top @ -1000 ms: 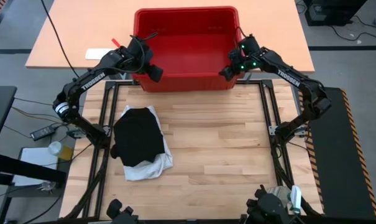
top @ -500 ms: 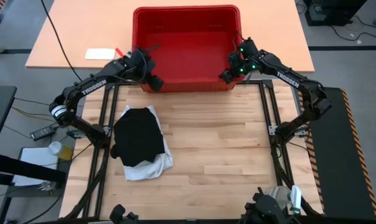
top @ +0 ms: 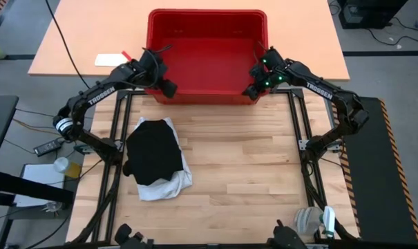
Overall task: Fold laundry
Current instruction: Adjust the red bin
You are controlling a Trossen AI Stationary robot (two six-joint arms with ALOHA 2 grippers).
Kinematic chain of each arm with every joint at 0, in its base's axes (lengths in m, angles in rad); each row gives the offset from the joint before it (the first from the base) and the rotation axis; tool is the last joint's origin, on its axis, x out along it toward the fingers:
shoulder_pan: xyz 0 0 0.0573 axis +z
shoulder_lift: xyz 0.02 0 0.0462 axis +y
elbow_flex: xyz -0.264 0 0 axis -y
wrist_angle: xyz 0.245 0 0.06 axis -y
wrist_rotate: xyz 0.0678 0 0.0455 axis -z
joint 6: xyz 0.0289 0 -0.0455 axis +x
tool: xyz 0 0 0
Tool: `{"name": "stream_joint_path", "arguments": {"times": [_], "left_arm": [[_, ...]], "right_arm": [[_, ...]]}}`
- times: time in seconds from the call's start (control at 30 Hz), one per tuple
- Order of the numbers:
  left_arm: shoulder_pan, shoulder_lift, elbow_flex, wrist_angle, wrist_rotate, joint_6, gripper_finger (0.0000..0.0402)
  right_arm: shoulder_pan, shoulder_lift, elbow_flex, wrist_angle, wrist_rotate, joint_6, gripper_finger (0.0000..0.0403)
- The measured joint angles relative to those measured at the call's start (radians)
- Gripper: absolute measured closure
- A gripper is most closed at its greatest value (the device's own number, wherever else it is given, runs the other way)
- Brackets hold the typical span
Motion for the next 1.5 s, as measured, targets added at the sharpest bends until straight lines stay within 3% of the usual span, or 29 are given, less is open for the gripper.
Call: {"name": "stream_joint_path", "arguments": {"times": [0.13, 0.27, 0.4, 0.57, 0.77, 0.9, 1.17, 1.5], "left_arm": [[0.013, -0.013, 0.0, 0.003, 0.001, -0.015, 0.0231], [0.01, -0.04, 0.0, 0.024, 0.006, -0.006, 0.0231], [0.004, -0.057, 0.0, 0.071, 0.084, 0.007, 0.0231], [0.006, -0.04, 0.001, 0.035, 0.11, -0.023, 0.0231], [0.005, -0.028, 0.0, 0.039, 0.062, -0.034, 0.0231], [0.004, -0.023, 0.0, -0.043, 0.064, -0.015, 0.0231], [0.001, -0.023, 0.0, -0.114, 0.13, -0.013, 0.0231], [-0.061, -0.023, 0.0, -0.13, 0.137, 0.045, 0.0231]], "right_arm": [[0.021, -0.015, -0.004, 0.011, -0.029, 0.007, 0.0235], [0.017, -0.068, -0.008, 0.072, 0.016, 0.036, 0.0235], [-0.012, -0.094, -0.005, 0.125, 0.043, 0.056, 0.0235], [-0.017, -0.074, -0.004, 0.071, -0.015, 0.035, 0.0235], [0.007, -0.035, -0.004, -0.043, -0.084, -0.067, 0.0235], [0.026, -0.034, -0.002, -0.105, -0.078, -0.151, 0.0235], [0.028, -0.037, -0.002, -0.127, -0.083, -0.155, 0.0235], [0.027, -0.037, -0.002, -0.142, -0.114, -0.155, 0.0235]]}}
